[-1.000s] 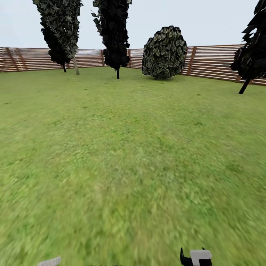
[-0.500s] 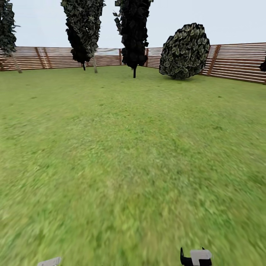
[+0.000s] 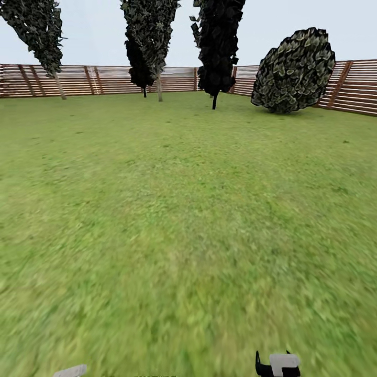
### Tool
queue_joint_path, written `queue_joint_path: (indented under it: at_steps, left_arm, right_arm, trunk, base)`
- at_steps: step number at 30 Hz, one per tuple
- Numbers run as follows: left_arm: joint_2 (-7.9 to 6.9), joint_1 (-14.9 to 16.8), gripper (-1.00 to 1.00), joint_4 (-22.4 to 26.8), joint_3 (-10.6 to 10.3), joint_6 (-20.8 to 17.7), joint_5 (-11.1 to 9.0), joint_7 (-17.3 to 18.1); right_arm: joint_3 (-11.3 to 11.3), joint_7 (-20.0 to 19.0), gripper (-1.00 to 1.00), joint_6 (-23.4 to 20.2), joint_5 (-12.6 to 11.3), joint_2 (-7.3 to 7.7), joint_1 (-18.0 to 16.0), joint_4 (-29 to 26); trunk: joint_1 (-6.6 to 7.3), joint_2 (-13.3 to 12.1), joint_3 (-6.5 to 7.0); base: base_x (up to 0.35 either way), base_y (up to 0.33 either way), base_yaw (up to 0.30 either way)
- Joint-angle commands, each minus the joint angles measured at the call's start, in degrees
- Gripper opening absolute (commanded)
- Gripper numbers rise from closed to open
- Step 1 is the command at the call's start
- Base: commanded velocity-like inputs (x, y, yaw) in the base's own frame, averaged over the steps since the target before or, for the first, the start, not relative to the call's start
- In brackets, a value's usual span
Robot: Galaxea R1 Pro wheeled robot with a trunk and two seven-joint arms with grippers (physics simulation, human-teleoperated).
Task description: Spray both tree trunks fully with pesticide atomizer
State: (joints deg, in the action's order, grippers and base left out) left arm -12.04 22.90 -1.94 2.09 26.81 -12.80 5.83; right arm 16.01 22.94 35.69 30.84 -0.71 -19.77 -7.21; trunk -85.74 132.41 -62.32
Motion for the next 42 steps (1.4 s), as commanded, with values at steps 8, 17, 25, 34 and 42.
queue_joint_path:
  at_steps: [8, 17, 25, 34, 42]
  left_arm:
    - [0.0, 0.03, -1.0, 0.0, 0.02, 0.0, -0.03, 0.05]
    - [0.0, 0.02, -1.0, 0.0, 0.02, 0.0, -0.03, 0.05]
    - [0.0, 0.0, -1.0, 0.0, 0.02, 0.0, -0.03, 0.05]
    - [0.0, 0.03, -1.0, 0.0, 0.02, 0.0, -0.03, 0.05]
    - [0.0, 0.01, -1.0, 0.0, 0.02, 0.0, -0.03, 0.05]
  right_arm:
    - [-0.01, 0.0, 1.0, 0.0, 0.01, -0.01, 0.0, 0.0]
    - [-0.01, 0.0, 1.0, 0.0, 0.02, -0.04, 0.0, 0.0]
    - [-0.01, 0.0, 1.0, 0.0, 0.01, -0.01, 0.0, 0.0]
    - [-0.01, 0.0, 1.0, 0.0, 0.03, -0.03, 0.0, 0.02]
    - [0.02, 0.0, 1.0, 0.0, 0.07, -0.04, 0.0, 0.0]
  trunk:
    - [0.0, 0.0, -0.2]
    - [0.0, 0.0, -0.42]
    - [0.0, 0.0, -0.62]
    - [0.0, 0.0, -0.84]
    - [0.0, 0.0, -1.04]
  base:
    - [0.0, 0.0, 0.276]
    - [0.0, 0.0, 0.276]
    - [0.0, 0.0, 0.276]
    - [0.0, 0.0, 0.276]
    - [0.0, 0.0, 0.276]
